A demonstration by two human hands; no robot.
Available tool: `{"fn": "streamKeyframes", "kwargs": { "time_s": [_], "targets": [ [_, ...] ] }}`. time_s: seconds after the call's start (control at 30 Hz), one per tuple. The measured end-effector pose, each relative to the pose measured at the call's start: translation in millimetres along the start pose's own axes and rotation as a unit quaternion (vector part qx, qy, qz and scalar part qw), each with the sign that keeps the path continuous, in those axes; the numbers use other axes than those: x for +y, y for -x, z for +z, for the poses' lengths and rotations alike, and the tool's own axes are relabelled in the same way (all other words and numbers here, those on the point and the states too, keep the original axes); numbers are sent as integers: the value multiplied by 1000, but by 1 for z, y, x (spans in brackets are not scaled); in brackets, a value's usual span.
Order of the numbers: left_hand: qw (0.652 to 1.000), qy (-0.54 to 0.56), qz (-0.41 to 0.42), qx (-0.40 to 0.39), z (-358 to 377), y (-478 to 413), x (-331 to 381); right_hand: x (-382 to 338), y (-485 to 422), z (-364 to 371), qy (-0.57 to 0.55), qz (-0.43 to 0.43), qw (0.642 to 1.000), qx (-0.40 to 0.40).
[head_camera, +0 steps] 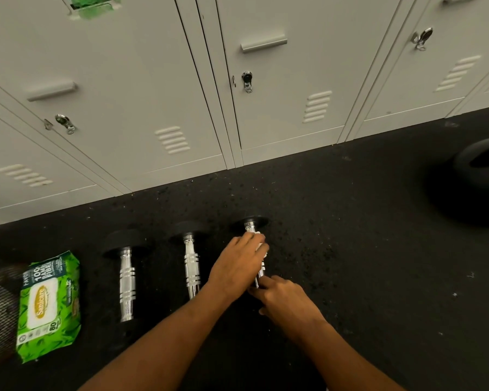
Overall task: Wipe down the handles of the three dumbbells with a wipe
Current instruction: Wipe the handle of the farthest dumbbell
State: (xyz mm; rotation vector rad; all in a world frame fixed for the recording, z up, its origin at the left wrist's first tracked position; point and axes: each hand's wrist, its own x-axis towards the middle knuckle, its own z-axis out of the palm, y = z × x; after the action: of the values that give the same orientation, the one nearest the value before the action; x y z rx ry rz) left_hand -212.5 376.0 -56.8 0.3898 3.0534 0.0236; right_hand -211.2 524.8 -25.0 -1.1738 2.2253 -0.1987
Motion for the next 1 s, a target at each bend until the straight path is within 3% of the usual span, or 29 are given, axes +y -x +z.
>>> {"fn": "streamKeyframes", "kwargs": {
  "time_s": [0.13,0.37,0.47,0.77,1.0],
  "targets": [
    [991,-34,109,-73,0,-7,-17,0,0,-1,3,1,1000,7],
    [967,-158,142,-139,-11,-35,-24,1,0,1,7,4,1000,-1],
    [960,-158,179,-146,-8,-27,-15,0,-1,0,7,2,1000,-1],
    [940,-5,299,-166,-12,-4,-26,0,1,1,3,-10,1000,9],
    [942,-140,282,-116,-16,-26,-25,-3,-1,2,10,2,1000,4]
  ]
}}
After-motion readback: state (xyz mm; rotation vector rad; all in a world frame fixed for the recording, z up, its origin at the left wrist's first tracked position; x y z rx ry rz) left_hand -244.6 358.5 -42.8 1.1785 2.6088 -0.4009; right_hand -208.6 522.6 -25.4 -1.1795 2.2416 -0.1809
